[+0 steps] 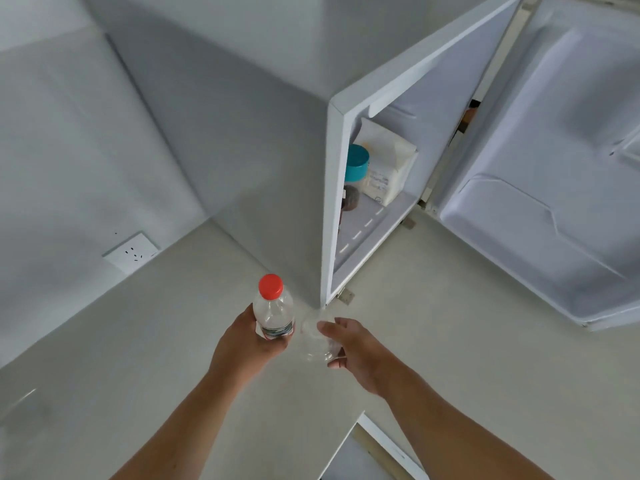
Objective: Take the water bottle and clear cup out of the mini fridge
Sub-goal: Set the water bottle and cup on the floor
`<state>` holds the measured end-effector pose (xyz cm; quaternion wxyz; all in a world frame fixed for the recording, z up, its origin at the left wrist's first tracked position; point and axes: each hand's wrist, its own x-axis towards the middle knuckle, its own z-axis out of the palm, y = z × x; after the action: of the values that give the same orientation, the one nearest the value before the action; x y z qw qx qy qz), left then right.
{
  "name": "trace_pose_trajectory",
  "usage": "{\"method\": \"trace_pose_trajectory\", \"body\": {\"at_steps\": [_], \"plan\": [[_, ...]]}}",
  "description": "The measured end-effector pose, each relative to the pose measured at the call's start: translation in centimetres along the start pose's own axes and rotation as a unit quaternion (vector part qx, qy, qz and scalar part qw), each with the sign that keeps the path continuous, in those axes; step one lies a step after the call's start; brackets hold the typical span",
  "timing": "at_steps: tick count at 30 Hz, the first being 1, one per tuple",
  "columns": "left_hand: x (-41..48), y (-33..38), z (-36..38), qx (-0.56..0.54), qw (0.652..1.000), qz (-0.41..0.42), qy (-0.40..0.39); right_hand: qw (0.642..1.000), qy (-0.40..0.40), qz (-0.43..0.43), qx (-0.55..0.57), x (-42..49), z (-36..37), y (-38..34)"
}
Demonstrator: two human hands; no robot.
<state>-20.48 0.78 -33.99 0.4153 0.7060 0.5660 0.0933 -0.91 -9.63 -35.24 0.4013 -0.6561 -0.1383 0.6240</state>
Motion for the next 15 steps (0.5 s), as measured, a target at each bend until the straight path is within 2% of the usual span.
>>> {"method": "trace_pose_trajectory", "body": {"at_steps": [9, 15], "plan": [[2.4, -1.7, -0.4, -0.002, 1.000, 0.006, -0.026, 0.996, 0.061, 0.009, -0.067, 1.5, 1.3, 0.9], [3.4, -1.7, -0.2, 0.007, 0.999, 0.016, -0.040, 0.996, 0.072, 0.001, -0.047, 1.7, 1.8, 0.9]]}}
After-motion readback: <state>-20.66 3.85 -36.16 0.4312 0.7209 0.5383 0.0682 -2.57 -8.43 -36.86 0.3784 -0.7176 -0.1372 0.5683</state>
